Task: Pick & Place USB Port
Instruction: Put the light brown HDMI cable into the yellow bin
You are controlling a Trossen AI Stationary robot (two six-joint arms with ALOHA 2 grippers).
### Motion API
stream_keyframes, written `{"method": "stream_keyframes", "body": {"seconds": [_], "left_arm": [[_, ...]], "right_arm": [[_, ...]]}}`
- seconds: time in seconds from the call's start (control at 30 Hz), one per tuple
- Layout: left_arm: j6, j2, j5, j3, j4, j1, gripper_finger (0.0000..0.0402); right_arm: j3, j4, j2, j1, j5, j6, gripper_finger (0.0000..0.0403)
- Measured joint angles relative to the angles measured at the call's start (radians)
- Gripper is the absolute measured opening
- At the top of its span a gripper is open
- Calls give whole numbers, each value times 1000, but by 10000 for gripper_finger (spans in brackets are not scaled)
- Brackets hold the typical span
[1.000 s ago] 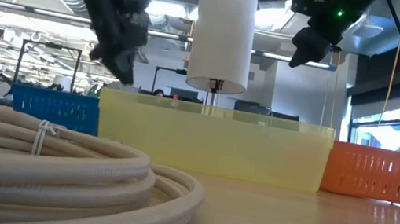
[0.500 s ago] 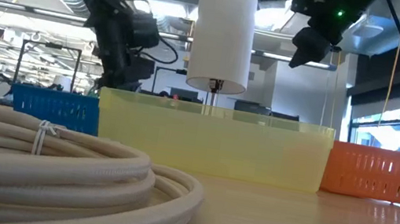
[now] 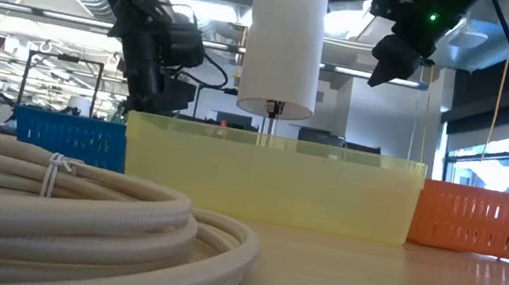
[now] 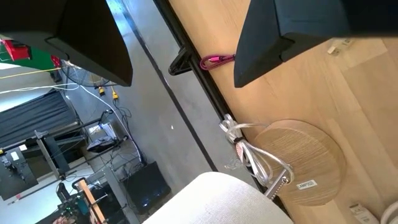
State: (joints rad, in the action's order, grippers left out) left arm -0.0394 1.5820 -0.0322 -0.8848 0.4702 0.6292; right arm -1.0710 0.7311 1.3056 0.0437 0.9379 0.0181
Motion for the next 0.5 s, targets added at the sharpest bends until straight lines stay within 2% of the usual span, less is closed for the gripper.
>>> {"method": "stream_keyframes", "body": {"seconds": [0.33, 0.4, 0.5], "left_arm": [[-10, 129, 11, -2, -3, 4, 146], [-4, 131, 10, -2, -6, 5, 123], [-3, 106, 6, 0, -9, 4, 53]], "right_arm": [[0, 10, 0, 0, 0, 0, 283], [0, 12, 0, 0, 0, 0, 283], [0, 14, 0, 0, 0, 0, 283]]}}
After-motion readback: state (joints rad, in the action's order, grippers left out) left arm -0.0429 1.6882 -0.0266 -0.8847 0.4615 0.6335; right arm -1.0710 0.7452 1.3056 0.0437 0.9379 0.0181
